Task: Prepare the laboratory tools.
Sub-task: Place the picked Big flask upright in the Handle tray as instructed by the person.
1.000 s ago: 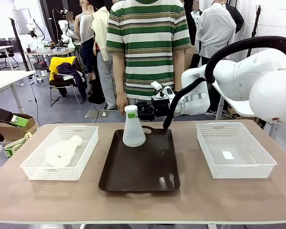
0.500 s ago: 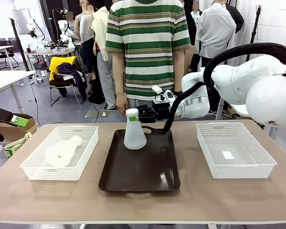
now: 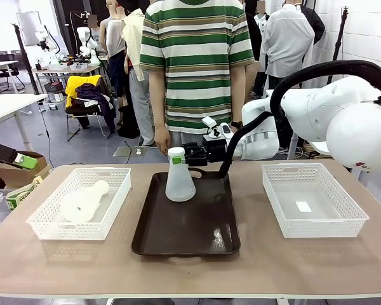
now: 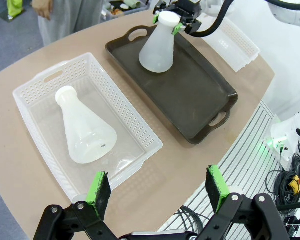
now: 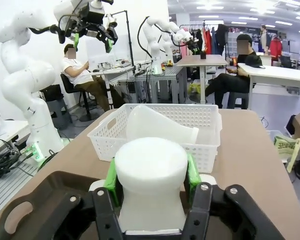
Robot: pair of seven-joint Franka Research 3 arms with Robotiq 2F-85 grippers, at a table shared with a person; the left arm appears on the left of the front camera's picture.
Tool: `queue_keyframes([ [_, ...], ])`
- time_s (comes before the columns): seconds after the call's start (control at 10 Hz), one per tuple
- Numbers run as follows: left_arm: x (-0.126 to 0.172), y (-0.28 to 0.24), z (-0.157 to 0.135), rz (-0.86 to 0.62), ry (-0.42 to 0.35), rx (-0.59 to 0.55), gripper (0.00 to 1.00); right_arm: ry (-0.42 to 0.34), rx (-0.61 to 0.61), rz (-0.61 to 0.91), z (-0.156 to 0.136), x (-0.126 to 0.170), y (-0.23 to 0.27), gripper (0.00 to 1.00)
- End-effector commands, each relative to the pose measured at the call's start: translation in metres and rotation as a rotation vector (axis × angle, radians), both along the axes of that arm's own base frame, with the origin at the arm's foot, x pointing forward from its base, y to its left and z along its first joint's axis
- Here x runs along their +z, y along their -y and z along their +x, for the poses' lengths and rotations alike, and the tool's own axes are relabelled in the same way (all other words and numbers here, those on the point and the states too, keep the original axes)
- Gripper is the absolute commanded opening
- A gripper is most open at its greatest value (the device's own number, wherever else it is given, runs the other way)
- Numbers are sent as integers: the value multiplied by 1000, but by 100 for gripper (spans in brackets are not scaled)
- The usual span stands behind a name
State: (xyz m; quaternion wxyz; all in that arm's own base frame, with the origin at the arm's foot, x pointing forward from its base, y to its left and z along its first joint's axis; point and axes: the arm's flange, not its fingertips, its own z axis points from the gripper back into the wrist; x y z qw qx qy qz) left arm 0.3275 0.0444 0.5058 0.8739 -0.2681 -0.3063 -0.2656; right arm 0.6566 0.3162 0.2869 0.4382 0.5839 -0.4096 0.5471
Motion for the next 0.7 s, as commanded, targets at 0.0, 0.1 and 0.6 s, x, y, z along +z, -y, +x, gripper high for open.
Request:
queue_keyframes([
  [0.0,0,-3,1,-18,12,-20,100,-16,17,-21,5,6,-1,100],
  [0.1,0,-3,1,-18,12,-20,100,-14,22,-32,4,6,-1,100],
  [0.6,0,-3,1,-18,12,-20,100,-11,53,-106,-1,8,1,100],
])
